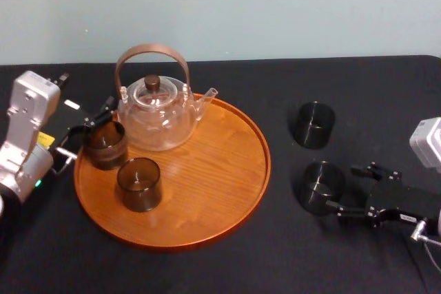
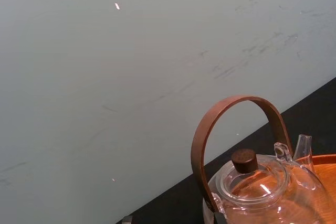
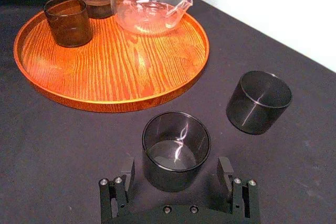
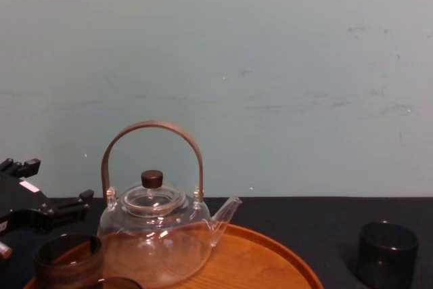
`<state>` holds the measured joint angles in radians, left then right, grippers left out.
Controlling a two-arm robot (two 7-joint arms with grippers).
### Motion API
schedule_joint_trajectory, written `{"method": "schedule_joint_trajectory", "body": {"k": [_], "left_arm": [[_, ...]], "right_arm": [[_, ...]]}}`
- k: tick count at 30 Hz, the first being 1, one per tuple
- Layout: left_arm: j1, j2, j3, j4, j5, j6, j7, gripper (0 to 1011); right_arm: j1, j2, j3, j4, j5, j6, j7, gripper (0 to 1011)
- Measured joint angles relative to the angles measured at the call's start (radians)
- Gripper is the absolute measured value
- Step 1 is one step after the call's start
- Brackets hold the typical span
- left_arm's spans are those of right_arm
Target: Pick up the glass from the table and place it on the tray.
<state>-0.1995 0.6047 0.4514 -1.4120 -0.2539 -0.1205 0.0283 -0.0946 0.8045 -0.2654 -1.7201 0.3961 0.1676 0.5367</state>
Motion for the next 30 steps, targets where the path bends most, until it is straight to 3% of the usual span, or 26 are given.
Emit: {"method": "schedule_joint_trajectory", "body": {"k": [30], "left_arm": [[0.0, 0.0, 0.0, 0.0, 0.0, 0.0, 0.0, 1001]], "right_arm": [[0.133, -0.063, -0.096, 0.096, -0.017, 0.041, 0.017, 1002]]}}
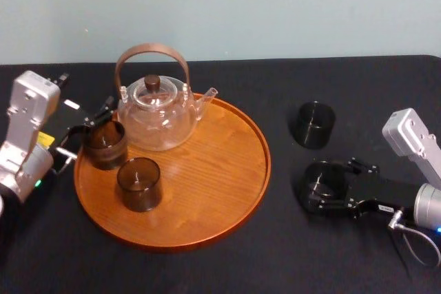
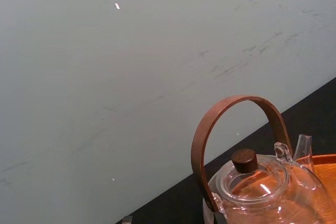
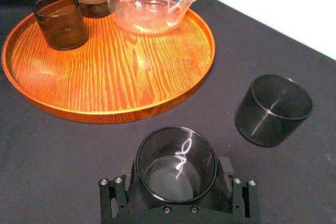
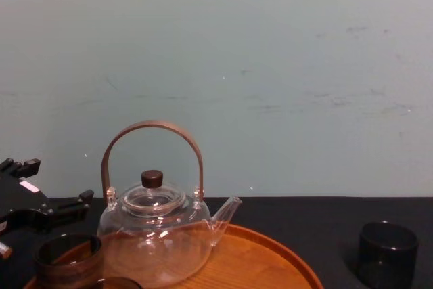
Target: Pick up the glass from the table and place it on the tray.
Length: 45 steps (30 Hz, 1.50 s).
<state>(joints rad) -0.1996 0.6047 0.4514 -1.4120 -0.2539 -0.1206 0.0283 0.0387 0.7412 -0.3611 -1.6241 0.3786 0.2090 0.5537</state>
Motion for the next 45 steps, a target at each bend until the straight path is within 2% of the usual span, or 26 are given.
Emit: {"method": "schedule_joint_trajectory", "body": {"k": [7, 20, 26, 45], "left_arm": [[0.0, 0.0, 0.0, 0.0, 0.0, 0.0, 0.0, 1001], [0.0, 0.0, 0.0, 0.0, 0.0, 0.0, 0.0, 1001], [0.0, 0.0, 0.0, 0.0, 0.0, 0.0, 0.0, 1001], [0.0, 0.0, 0.0, 0.0, 0.0, 0.0, 0.0, 1001]], "right_arm": [[0.021, -0.009, -0.017, 0.01, -0.006, 0.001, 0.002, 1002], [0.019, -0.008, -0.015, 0.01, -0.005, 0.001, 0.002, 1003], [0.018, -0.008, -0.014, 0.01, -0.005, 0.0, 0.002, 906], [0.016, -0.006, -0.011, 0.008, -0.001, -0.002, 0.002, 905]]}}
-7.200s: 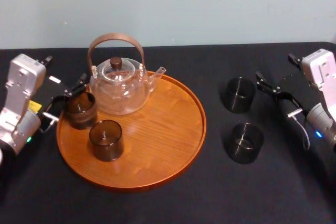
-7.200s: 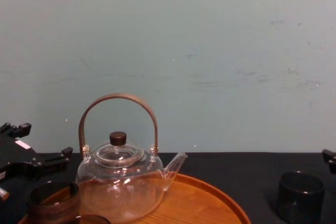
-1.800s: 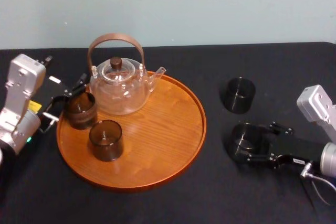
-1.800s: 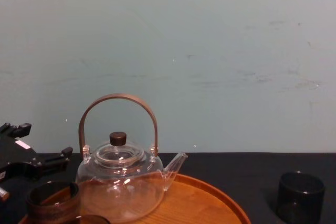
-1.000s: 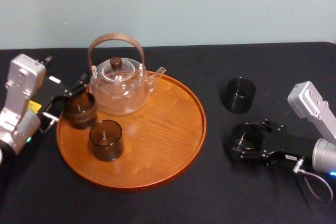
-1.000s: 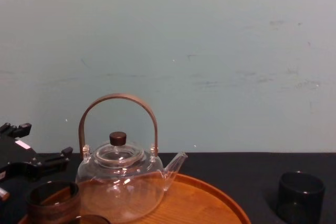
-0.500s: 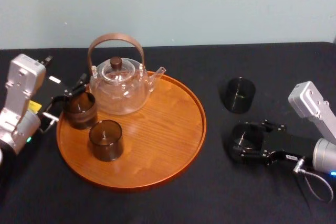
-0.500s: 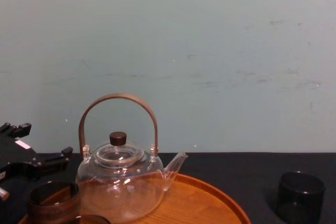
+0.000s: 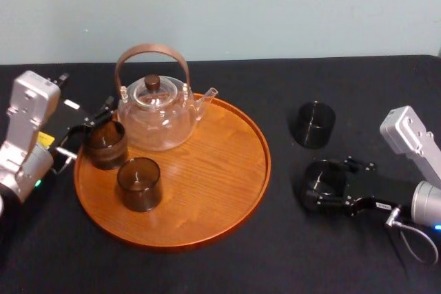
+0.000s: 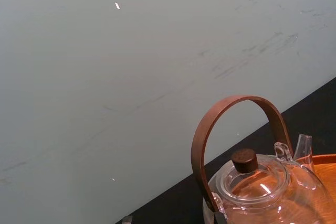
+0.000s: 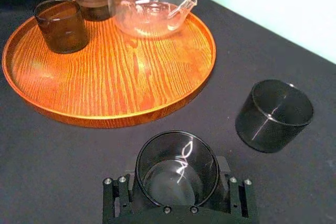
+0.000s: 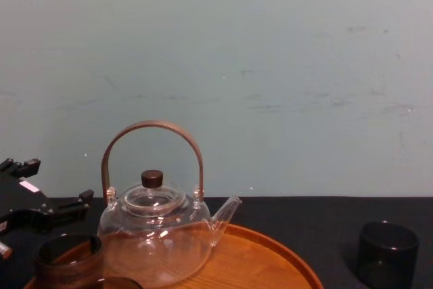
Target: Pick up the glass from the table and place it on the tray.
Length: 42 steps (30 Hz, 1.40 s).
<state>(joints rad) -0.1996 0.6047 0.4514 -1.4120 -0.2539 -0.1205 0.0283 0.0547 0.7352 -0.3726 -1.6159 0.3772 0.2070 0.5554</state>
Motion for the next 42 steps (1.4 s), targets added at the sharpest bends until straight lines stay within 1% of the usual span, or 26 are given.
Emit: {"method": "schedule_joint_trajectory", "body": {"k": [7, 14, 15, 20, 24, 27, 29, 30, 42], "left_arm": [[0.0, 0.0, 0.0, 0.0, 0.0, 0.0, 0.0, 1001], [0.0, 0.0, 0.0, 0.0, 0.0, 0.0, 0.0, 1001], [0.0, 0.0, 0.0, 0.0, 0.0, 0.0, 0.0, 1001], [0.0, 0.0, 0.0, 0.0, 0.0, 0.0, 0.0, 1001], [0.0, 0.0, 0.0, 0.0, 0.0, 0.0, 0.0, 1001], [0.0, 0.0, 0.0, 0.0, 0.0, 0.0, 0.0, 1001], [0.0, 0.0, 0.0, 0.0, 0.0, 0.0, 0.0, 1001], [0.0, 0.0, 0.0, 0.0, 0.0, 0.0, 0.0, 1001], [0.0, 0.0, 0.0, 0.0, 0.0, 0.0, 0.0, 1001]], "right_arm": [[0.006, 0.005, 0.007, -0.01, 0.016, -0.022, 0.012, 904], [0.056, -0.001, -0.006, -0.017, 0.024, -0.031, 0.036, 905], [0.056, -0.001, -0.006, -0.017, 0.024, -0.031, 0.036, 905], [0.117, -0.021, -0.04, -0.013, 0.02, -0.037, 0.057, 905], [0.15, -0.037, -0.063, -0.002, 0.011, -0.039, 0.066, 905], [0.19, -0.061, -0.093, 0.015, 0.0, -0.045, 0.077, 904], [0.204, -0.071, -0.105, 0.021, -0.003, -0.047, 0.081, 904], [0.218, -0.083, -0.118, 0.027, -0.005, -0.049, 0.084, 904], [0.288, -0.161, -0.202, 0.063, -0.007, -0.065, 0.109, 904]]}}
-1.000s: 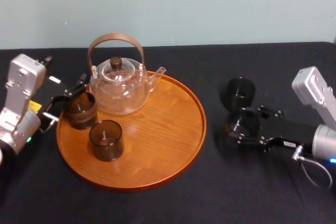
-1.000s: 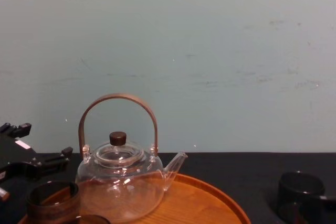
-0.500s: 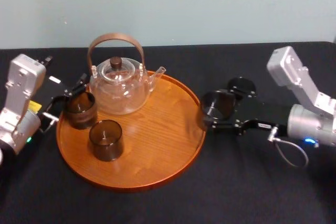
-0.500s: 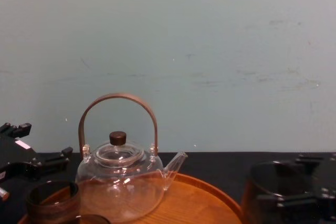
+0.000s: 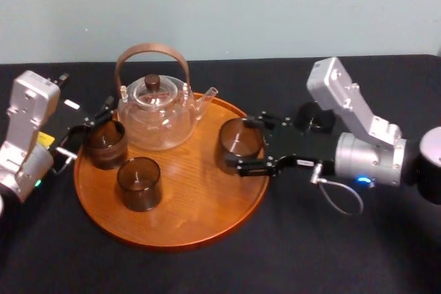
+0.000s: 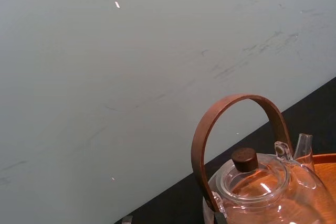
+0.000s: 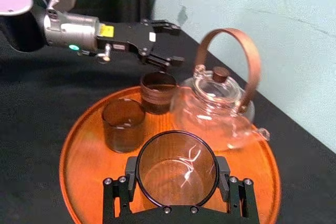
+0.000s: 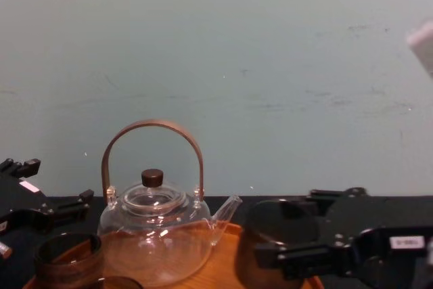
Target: Pick up the glass from the table and place it on the tray.
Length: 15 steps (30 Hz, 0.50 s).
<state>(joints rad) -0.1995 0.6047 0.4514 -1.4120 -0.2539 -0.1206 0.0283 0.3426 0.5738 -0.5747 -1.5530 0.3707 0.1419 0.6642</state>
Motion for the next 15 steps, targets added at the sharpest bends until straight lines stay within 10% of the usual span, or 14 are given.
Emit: {"method": "schedule_joint_trajectory", "body": {"k": [15], "left_arm": [[0.0, 0.0, 0.0, 0.0, 0.0, 0.0, 0.0, 1001]], "right_arm": [[0.029, -0.054, -0.074, 0.057, -0.005, -0.01, 0.008, 904]]}}
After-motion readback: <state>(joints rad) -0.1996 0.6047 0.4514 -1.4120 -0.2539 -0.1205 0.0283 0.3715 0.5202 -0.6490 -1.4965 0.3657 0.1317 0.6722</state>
